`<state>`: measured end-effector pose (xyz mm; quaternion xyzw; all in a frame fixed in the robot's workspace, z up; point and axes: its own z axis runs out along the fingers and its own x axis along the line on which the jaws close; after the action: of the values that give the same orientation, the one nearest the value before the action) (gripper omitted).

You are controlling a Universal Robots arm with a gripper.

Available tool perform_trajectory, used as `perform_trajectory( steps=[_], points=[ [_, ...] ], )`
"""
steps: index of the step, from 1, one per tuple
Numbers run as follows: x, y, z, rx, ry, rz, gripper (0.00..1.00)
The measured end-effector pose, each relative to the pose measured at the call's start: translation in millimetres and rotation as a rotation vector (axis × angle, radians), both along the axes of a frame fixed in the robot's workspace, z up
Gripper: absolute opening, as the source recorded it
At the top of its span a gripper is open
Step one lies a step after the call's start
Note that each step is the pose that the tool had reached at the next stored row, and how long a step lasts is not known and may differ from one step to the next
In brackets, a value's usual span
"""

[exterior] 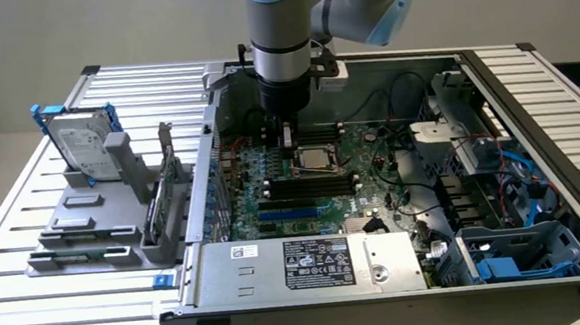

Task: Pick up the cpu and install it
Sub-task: 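Close the cpu cover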

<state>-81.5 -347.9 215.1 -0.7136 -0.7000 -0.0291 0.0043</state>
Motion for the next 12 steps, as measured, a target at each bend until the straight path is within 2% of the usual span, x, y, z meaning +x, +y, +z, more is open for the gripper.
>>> perform_trajectory(
  steps=[2, 6, 12],
  points=[
    [0.7, 0.1, 1.3, -0.0002, 0.0001, 0.000, 0.11],
    [7.0, 0.5, 10.1, 0.0002, 0.0000, 0.000, 0.11],
    [30.4, 0.6, 26.8, 0.0002, 0.0000, 0.000, 0.11]
  ],
)
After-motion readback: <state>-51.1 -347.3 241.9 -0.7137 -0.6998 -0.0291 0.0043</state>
